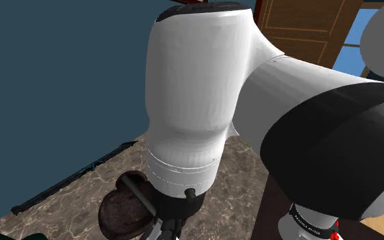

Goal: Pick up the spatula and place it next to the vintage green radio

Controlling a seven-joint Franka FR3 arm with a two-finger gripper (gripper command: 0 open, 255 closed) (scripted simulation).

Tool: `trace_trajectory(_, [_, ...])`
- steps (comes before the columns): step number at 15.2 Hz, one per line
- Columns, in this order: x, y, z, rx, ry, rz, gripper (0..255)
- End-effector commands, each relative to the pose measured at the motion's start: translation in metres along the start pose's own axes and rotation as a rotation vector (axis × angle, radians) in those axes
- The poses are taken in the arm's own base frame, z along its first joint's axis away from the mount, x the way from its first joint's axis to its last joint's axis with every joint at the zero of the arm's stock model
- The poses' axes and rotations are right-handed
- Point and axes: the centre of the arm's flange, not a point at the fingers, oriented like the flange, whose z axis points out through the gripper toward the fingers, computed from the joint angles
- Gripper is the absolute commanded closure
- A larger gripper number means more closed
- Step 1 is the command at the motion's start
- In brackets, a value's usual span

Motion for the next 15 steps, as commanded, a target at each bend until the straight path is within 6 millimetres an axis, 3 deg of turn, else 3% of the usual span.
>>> trace_trajectory(1, [-0.001, -0.001, 0.010, 0.000, 0.000, 0.000, 255])
trace_trajectory(15, [-0.006, -0.001, 0.084, 0.000, 0.000, 0.000, 255])
